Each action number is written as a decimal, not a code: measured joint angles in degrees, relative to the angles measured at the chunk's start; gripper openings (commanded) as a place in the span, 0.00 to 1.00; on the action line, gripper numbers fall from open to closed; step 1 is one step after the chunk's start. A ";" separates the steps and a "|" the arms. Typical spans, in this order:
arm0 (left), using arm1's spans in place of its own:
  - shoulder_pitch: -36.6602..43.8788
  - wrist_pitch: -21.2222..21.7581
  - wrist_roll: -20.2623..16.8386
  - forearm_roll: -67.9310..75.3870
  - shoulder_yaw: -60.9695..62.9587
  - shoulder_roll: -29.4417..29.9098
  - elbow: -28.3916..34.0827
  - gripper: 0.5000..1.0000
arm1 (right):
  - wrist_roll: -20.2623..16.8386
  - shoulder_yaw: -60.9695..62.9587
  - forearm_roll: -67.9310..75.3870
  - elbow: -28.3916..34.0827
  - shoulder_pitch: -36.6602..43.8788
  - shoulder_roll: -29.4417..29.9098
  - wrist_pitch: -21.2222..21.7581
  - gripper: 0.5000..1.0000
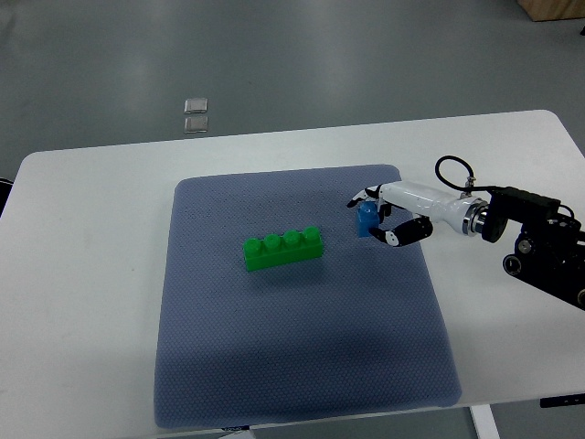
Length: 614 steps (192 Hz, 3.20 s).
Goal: Stack blue block on green block with right hand
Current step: 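Lift the blue block and carry it over the green block, then lower the blue block onto the green block's studs and press down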
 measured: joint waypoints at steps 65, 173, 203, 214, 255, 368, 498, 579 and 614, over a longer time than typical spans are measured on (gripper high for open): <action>0.02 0.00 -0.02 0.00 0.00 0.00 0.00 1.00 | 1.15 -0.45 -0.38 5.27 2.45 3.98 -3.73 0.00; 0.00 0.02 0.00 0.00 -0.01 0.00 0.00 1.00 | 0.69 -3.38 -2.07 2.67 4.23 9.14 -3.86 0.00; 0.00 0.02 0.00 0.00 -0.01 0.00 0.00 1.00 | 0.68 -3.73 -2.09 0.55 5.13 10.08 -3.86 0.00; 0.00 0.02 0.00 0.00 -0.01 0.00 0.00 1.00 | 0.68 -4.05 -2.12 -0.03 5.29 10.39 -3.87 0.00; 0.01 0.02 0.00 0.00 -0.01 0.00 0.00 1.00 | 0.61 -5.15 -2.42 -1.07 5.37 12.04 -3.86 0.00; 0.00 0.00 0.00 0.00 -0.01 0.00 0.00 1.00 | 0.59 -5.69 -3.02 -3.27 5.37 12.95 -3.86 0.00; 0.01 0.02 0.00 0.00 0.01 0.00 0.00 1.00 | 0.51 -6.24 -4.02 -4.75 4.77 14.43 -3.87 0.00; 0.00 0.02 0.00 0.00 0.00 0.00 0.00 1.00 | 0.43 -6.92 -4.35 -6.32 4.73 15.80 -3.96 0.00; 0.01 0.02 0.00 0.00 0.00 0.00 0.00 1.00 | 0.43 -6.98 -4.35 -7.32 4.43 16.59 -4.25 0.00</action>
